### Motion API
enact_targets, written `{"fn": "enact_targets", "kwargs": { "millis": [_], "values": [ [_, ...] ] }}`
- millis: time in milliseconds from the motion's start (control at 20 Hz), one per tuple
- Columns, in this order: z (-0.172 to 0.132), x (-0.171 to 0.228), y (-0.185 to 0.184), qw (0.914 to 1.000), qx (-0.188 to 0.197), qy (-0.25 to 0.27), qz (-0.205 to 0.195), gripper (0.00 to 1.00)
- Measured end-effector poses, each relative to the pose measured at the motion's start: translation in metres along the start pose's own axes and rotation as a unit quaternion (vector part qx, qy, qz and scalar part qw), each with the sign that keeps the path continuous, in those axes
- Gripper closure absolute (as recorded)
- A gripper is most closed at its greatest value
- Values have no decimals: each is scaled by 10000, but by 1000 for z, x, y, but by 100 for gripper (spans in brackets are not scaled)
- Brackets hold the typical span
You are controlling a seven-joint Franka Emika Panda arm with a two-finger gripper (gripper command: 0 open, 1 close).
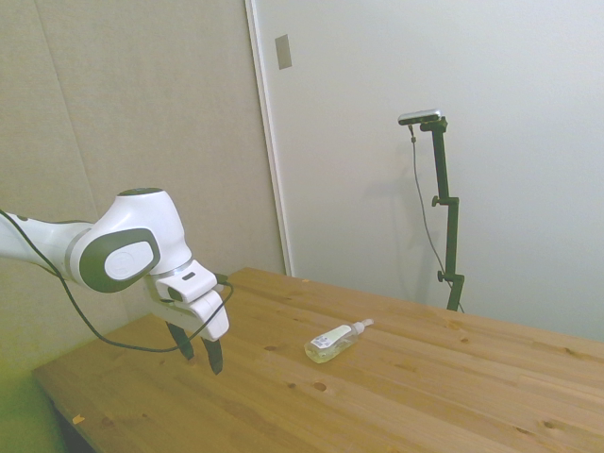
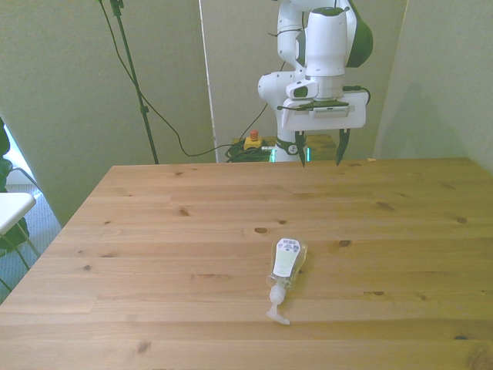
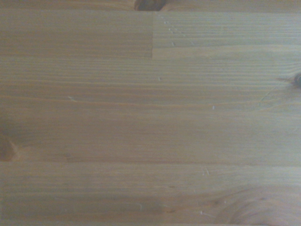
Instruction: Stand the sanitizer
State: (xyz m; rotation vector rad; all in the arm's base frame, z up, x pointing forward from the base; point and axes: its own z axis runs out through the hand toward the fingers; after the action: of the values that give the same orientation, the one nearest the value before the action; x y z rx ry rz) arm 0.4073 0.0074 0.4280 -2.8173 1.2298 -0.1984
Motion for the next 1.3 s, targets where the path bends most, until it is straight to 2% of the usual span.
{"fn": "enact_targets", "kwargs": {
  "millis": [150, 300, 800, 1050, 1300],
  "values": [
    [1, 1, -2, 10000, -5, 2, 3, 0],
    [1, 18, -22, 9999, 100, 109, 87, 0],
    [15, 170, -92, 9923, 300, 824, 870, 0],
    [24, 216, -116, 9881, 353, 1030, 1084, 0],
    [57, 251, -130, 9842, 341, 1183, 1270, 0]
  ]
}}
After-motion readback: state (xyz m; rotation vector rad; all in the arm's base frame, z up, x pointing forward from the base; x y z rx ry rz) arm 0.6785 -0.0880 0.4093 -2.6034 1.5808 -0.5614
